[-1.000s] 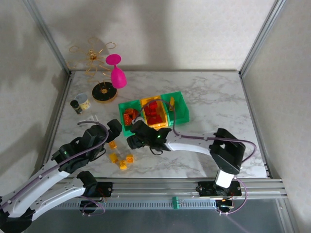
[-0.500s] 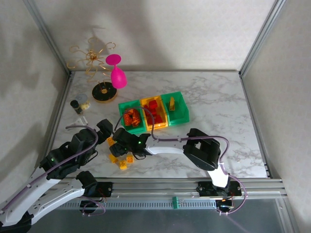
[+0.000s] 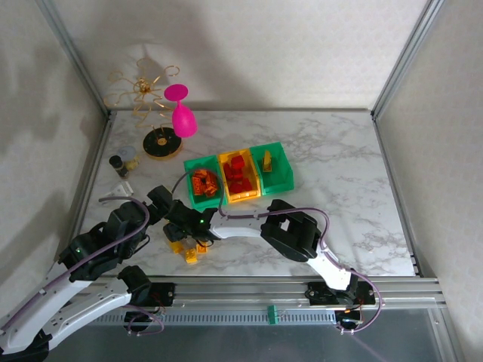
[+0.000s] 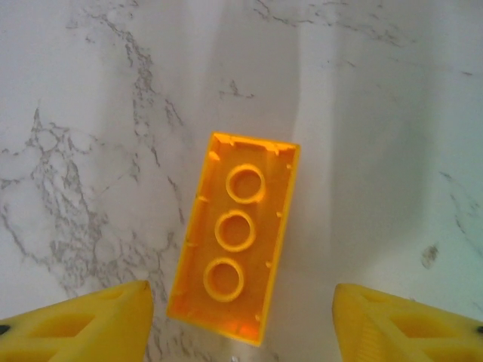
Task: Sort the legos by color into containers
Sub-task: Pick up the lego from the bottom-left of the table.
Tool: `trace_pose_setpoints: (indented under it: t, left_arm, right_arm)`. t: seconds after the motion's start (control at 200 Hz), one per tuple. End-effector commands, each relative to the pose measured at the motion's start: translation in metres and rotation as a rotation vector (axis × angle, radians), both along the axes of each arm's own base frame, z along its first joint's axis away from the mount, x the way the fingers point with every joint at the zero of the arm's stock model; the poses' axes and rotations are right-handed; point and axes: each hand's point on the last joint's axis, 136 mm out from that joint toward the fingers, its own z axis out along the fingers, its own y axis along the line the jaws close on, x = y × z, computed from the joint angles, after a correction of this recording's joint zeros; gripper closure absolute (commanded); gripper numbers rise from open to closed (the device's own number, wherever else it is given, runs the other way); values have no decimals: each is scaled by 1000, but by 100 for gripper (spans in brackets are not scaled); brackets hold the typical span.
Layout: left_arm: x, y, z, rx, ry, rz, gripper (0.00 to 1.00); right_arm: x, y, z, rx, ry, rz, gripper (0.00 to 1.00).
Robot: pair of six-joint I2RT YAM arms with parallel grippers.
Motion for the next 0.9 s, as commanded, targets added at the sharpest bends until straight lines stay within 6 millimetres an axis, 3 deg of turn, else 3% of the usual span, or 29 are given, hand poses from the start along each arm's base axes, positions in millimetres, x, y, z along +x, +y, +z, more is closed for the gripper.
trace_pose_setpoints:
  t: [0.0, 0.165, 0.285, 0.411, 0.551, 0.651, 0.891]
  left_arm:
    - [-9, 22, -9, -32, 40, 125, 0]
    - [-9, 22, -9, -27, 40, 125, 0]
    - [-8, 21, -9, -26, 40, 123, 0]
    - [-6, 19, -11, -28, 41, 120, 0]
    - [-4, 16, -11, -28, 41, 114, 0]
    - [-5, 17, -10, -25, 44, 115, 0]
    - [-6, 18, -1, -38, 23, 112, 0]
  right_arm:
    - [6, 1, -9, -56, -40, -24, 41]
    - [16, -18, -23, -149, -72, -100, 48]
    - [18, -29, -21, -189, -88, -115, 53]
    - [8, -17, -20, -155, -79, -8, 54]
    - [11, -14, -24, -173, -94, 4, 60]
    - [13, -12, -13, -162, -109, 8, 63]
    - [1, -14, 36, -38, -112, 57, 71]
